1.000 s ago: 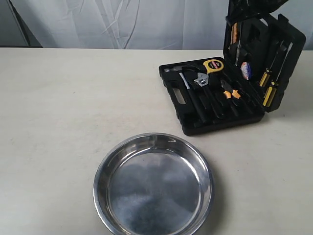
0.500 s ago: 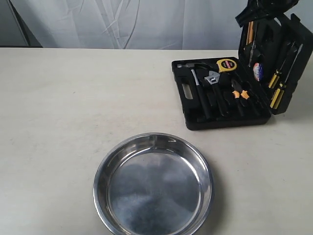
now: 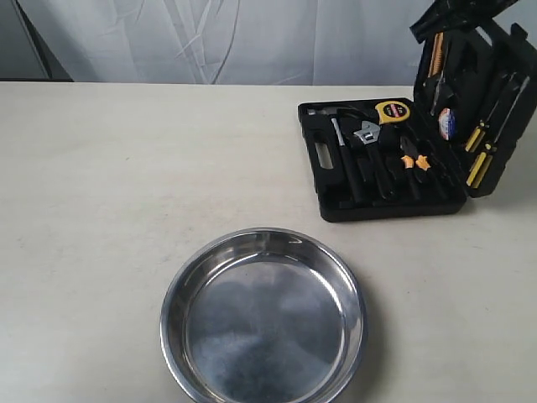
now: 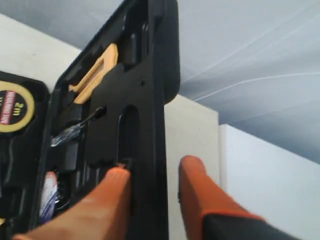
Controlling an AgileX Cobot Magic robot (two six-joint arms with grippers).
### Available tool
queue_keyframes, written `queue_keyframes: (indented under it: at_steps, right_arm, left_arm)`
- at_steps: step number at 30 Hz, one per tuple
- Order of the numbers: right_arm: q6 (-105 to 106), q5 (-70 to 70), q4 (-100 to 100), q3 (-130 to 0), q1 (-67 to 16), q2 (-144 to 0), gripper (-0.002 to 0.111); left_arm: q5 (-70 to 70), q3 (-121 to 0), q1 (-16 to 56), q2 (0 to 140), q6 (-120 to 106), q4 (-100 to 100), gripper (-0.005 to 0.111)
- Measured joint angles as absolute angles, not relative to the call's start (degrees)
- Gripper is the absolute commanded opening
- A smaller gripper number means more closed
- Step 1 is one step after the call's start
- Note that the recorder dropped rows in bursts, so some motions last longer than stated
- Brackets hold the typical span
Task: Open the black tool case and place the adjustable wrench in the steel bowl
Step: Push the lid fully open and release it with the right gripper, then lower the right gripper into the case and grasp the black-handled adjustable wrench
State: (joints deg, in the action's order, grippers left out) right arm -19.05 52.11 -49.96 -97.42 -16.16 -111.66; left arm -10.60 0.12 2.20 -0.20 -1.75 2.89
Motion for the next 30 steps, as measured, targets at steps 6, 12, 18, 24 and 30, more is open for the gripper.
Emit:
queue_keyframes:
  at_steps: [6,12,18,24,30]
  right_arm:
    - [-20.5,52.4,-54.7,-97.8,-15.7,-111.3,0.058]
    - [-22.6,51.6,-49.2,-97.8,-15.7,-111.3,0.014]
    - [-13.6,48.5,-27.6,-97.8,-15.7,-112.8,0.008]
    - [-5.3,48.4,-12.4,-97.8,-15.7,-119.0,0.042]
    - [-3.6,47.8,-7.6,-97.8,-15.7,-124.1,0.052]
  left_arm:
    - [-10.6,0.1,2.2,-0.2,-1.8,2.9,0.0]
    - [-10.6,0.1,2.2,-0.2,-1.8,2.9,0.0]
    - [-10.6,0.1,2.2,-0.2,-1.8,2.9,0.0]
    - [-10.6,0.1,2.2,-0.2,-1.8,2.9,0.0]
    - [-10.6,0.1,2.2,-0.2,-1.8,2.9,0.0]
